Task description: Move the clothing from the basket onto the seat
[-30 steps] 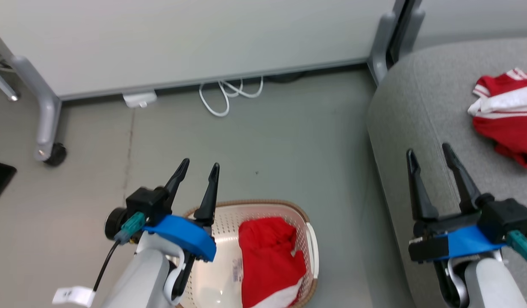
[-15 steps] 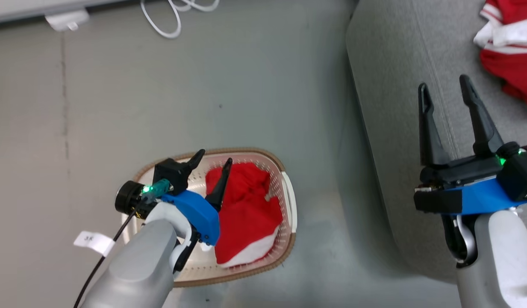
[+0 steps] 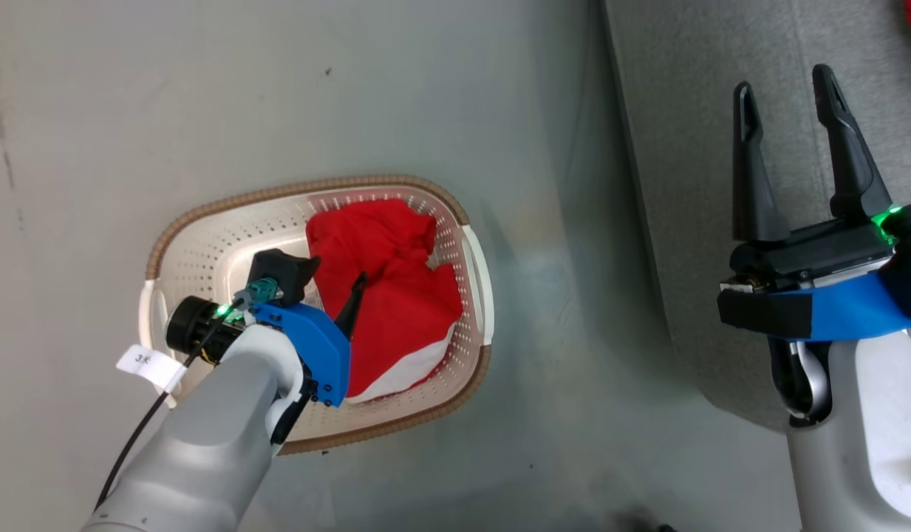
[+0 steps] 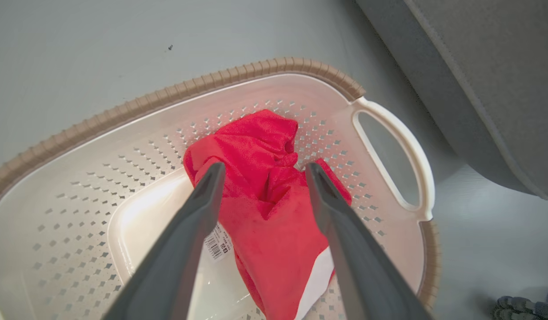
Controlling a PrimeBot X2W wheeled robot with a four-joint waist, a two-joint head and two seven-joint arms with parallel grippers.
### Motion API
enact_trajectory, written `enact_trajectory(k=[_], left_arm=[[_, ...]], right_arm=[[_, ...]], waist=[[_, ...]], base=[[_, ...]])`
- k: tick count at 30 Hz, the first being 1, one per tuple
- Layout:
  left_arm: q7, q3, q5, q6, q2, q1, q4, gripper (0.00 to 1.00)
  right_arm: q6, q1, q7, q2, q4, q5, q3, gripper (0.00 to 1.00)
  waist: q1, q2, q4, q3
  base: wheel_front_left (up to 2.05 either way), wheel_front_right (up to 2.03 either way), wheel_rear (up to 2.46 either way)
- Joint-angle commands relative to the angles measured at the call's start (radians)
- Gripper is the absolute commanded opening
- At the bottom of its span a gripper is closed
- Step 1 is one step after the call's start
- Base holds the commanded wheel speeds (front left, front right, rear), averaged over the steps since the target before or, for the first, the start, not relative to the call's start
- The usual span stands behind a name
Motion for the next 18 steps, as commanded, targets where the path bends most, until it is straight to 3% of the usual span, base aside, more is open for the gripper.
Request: enact_trajectory(k=[1, 7, 18], left_arm=[[0.005, -0.015, -0.019, -0.001, 0.01, -0.027, 0.012, 1.0], [0.046, -0.058, -0.092, -0.001, 0.014, -0.044, 0.057, 1.0], [0.151, -0.119, -0.281, -0.001, 0.047, -0.037, 0.002, 1.0]], right_arm=[[0.001, -0.026, -0.001, 0.002, -0.008, -0.003, 0.001, 1.0], [0.001, -0.045, -0.001, 0.004, -0.019, -0.001, 0.007, 1.0], [0.001, -0.057, -0.001, 0.007, -0.03, 0.004, 0.007, 1.0]], waist=[[-0.0002, 0.0, -0.001, 0.04], [-0.0002, 0.0, 0.003, 0.088], [-0.0002, 0.0, -0.003, 0.143]], base=[[0.0, 0.0, 0.0], [0.0, 0.0, 0.0], [0.0, 0.0, 0.0]])
